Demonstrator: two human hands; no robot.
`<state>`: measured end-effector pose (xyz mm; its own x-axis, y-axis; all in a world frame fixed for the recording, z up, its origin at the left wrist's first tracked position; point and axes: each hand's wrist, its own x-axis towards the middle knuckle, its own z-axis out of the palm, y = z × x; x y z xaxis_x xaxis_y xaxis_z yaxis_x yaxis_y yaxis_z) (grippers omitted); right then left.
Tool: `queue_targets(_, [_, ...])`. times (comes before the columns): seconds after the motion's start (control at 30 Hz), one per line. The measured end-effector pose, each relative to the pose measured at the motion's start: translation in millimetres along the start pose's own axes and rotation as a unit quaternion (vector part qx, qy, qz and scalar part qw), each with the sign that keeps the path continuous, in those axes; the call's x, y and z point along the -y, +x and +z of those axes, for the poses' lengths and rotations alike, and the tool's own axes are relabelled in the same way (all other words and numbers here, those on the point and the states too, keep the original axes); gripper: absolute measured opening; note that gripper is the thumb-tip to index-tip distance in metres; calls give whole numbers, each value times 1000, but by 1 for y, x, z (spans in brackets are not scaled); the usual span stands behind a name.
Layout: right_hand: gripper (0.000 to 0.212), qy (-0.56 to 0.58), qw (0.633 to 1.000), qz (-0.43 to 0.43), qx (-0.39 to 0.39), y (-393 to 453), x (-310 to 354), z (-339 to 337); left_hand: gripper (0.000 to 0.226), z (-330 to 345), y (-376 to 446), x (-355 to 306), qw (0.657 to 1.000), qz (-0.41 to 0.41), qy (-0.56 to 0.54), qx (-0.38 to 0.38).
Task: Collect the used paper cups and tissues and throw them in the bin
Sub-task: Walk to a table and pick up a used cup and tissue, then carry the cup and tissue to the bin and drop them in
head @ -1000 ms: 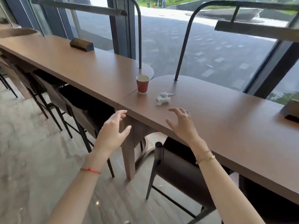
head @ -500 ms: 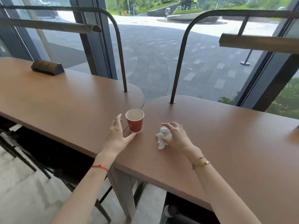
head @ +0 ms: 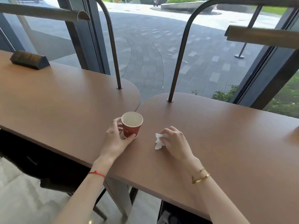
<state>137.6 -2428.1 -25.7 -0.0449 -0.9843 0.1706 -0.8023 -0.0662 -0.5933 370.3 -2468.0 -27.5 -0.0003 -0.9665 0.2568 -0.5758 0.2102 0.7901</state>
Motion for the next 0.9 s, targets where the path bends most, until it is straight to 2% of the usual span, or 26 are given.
queue_targets(0.13, [8, 21, 999, -39, 14, -15, 5, -5, 58, -13, -38, -12, 999, -2, 28, -44])
queue_targets(0.33, [12, 48, 987, -141, 64, -58, 22, -12, 55, -38, -144, -33, 988, -39, 35, -144])
queue_targets(0.4, [21, 65, 977, -188, 82, -78, 30, -13, 55, -44, -188, -41, 980, -64, 44, -181])
queue_targets(0.5, [14, 69, 956, -253, 133, -108, 39, -8, 55, -49, -259, -52, 961, -116, 71, -239])
queue_targets(0.73, [19, 92, 875, -408, 245, -202, 67, 12, 59, -40, -429, -90, 878, -264, 107, -384])
queue_targets(0.9, [18, 114, 796, -492, 335, -283, 97, 24, 58, -25, -545, -130, 789, -355, 117, -488])
